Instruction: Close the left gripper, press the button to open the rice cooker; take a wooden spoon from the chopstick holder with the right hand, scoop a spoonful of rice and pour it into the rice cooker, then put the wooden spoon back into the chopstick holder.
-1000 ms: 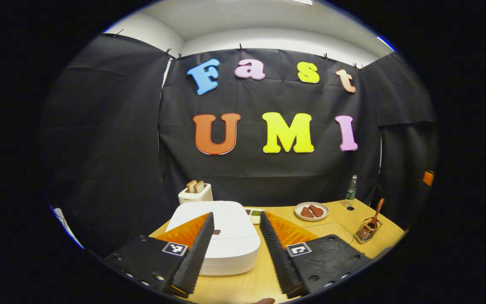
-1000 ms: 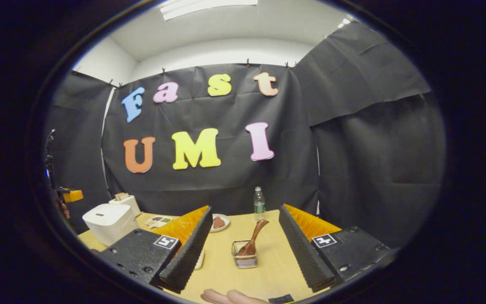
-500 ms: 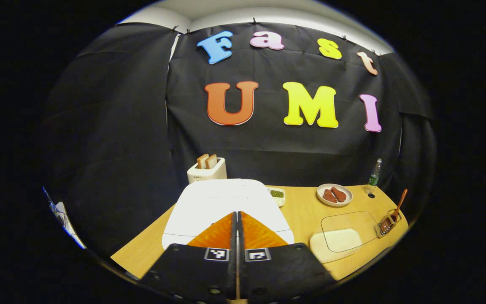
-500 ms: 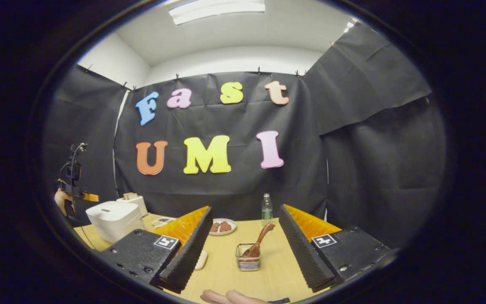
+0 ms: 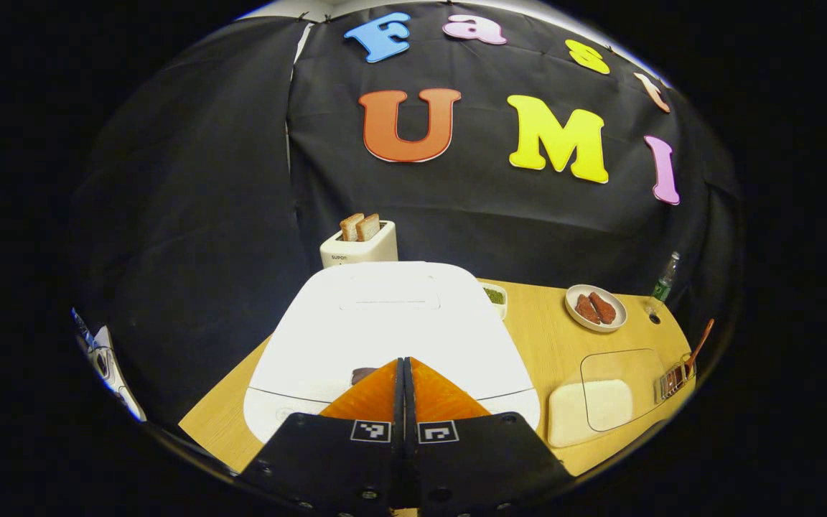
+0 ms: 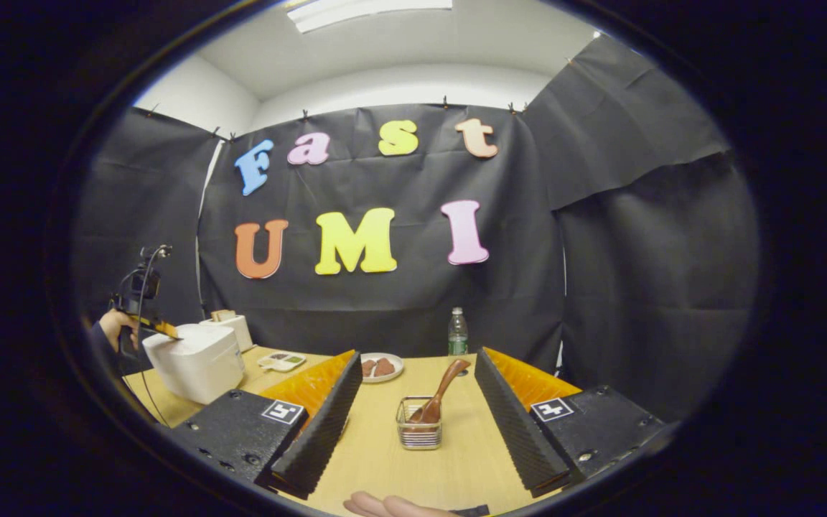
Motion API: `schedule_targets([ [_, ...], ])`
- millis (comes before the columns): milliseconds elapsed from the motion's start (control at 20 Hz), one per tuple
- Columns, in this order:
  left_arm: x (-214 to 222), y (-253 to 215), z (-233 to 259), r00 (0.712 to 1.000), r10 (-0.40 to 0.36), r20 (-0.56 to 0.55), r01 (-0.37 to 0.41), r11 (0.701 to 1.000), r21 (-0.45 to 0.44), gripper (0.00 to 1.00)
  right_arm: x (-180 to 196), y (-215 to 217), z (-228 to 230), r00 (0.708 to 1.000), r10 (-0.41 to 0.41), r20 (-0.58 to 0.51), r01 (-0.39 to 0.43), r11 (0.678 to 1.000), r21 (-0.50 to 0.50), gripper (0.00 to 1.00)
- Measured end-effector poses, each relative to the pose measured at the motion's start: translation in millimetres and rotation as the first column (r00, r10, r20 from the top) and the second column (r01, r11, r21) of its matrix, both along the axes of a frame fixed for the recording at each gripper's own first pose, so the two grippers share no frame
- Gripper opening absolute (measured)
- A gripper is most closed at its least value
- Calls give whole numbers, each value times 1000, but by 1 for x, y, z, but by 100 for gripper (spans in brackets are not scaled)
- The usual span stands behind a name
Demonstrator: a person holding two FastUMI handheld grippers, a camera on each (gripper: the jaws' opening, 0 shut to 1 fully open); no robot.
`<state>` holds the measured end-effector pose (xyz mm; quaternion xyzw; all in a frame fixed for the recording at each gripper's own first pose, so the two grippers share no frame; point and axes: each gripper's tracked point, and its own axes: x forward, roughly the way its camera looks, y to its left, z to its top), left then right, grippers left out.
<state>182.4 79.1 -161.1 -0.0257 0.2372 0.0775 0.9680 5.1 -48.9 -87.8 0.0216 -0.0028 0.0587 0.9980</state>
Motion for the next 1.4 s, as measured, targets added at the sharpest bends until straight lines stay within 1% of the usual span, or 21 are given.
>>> schedule_targets([
  [150,1,0,-2,1000,-1,-9,1,1000,17,0,2,-6,-6,1000,-10,-18,10,1000,5,99],
  [300,-1,1,-5,1000,-2,-25,2,1000,6,0,0,-8,-12,999,-8,-37,8,1000,14,99],
  [350,-1,0,-7,1000,0,-29,0,1000,-2,0,0,-9,-12,999,-7,-41,7,1000,18,99],
  [400,0,1,-9,1000,8,-30,-9,1000,-30,0,-2,-9,-13,999,-5,-43,6,1000,18,96],
  [450,-1,0,-13,998,13,-57,-17,998,-56,0,-3,-10,-12,999,-8,-41,9,1000,13,99],
  [600,-2,0,-11,998,-33,-56,31,999,-37,0,-8,-9,-15,999,10,-48,-11,1000,-21,99],
  [750,1,1,-7,998,-33,-55,29,997,-65,0,-9,-19,-20,998,2,-63,-5,999,-44,99],
  [800,3,1,-2,999,-26,-43,23,997,-70,0,-9,-20,-23,998,-3,-67,0,999,-52,99],
  [900,4,1,11,999,-28,-17,27,999,-45,0,-7,-28,-25,998,-20,-66,17,999,-48,99],
  [1100,12,7,51,998,-19,58,16,999,49,0,4,-33,-38,996,-37,-86,35,999,-26,99],
  [1250,17,5,74,996,-22,84,18,998,55,1,16,-43,-44,993,-59,-105,56,998,-38,99],
  [1300,18,6,83,995,-23,100,17,998,54,3,19,-47,-45,992,-68,-106,64,997,-44,100],
  [1400,21,6,102,988,-32,149,24,998,58,3,24,-50,-46,992,-74,-104,69,996,-48,99],
])
